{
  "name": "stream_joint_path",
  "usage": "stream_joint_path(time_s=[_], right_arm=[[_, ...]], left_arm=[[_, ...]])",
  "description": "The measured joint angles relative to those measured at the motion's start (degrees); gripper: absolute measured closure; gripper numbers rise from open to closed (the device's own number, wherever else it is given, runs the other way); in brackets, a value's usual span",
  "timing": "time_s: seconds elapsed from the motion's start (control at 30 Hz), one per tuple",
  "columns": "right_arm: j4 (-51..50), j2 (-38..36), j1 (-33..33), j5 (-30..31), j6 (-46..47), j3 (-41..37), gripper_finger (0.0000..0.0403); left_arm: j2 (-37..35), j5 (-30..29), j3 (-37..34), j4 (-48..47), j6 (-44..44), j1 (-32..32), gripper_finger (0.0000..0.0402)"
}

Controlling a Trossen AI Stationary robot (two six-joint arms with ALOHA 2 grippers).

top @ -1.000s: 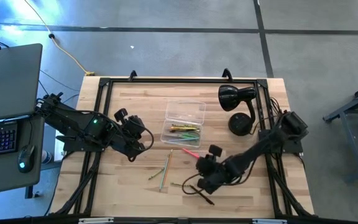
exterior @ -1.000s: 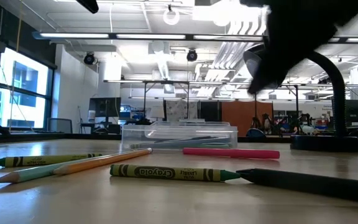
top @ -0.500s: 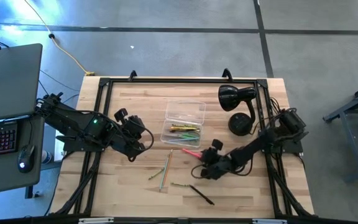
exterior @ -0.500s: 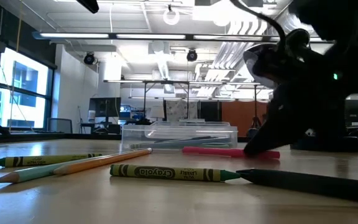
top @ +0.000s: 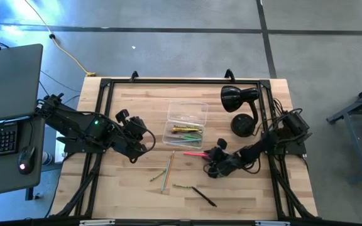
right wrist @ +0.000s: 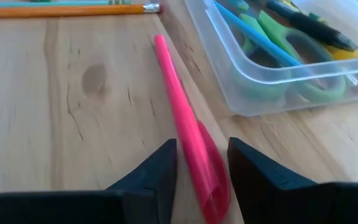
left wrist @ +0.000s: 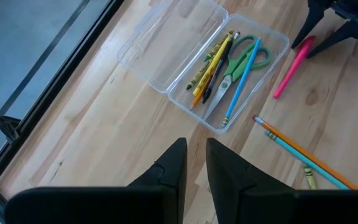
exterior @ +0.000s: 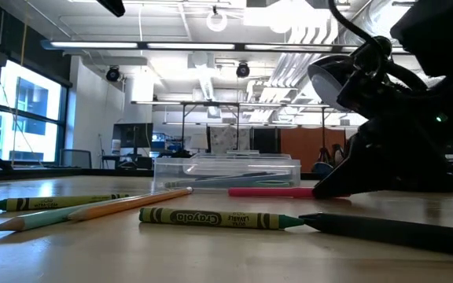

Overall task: Pick & place school supplies into a supply box
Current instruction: Put the pink pen into the transparent supply box

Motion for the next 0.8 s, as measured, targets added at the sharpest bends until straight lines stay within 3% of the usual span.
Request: stream_joint_path(time_s=[0.3,0.5,0.7,0.8], right_arm=[[8.7,7.1,0.3,2.3,-2.6,-0.2,0.033],[14.6,6.7,1.7,3.6,-6.5,-0.5,0.0368],[18.8,1.0,4.2,-7.4,-5.0,0.4,0.0359],[18.8,-2.1,4.9,-7.3,-8.7,2.1,0.0347]], left_arm=[[0.0,0.0,0.0,-0.1,0.0,0.0,0.0312],[0.0,0.1,0.0,0.0,0.0,0.0,0.0312],[0.0,2.2,0.0,0.1,-0.2,0.0,0.0312],[0.0,2.3,0.0,0.3,-0.2,0.0,0.0312]])
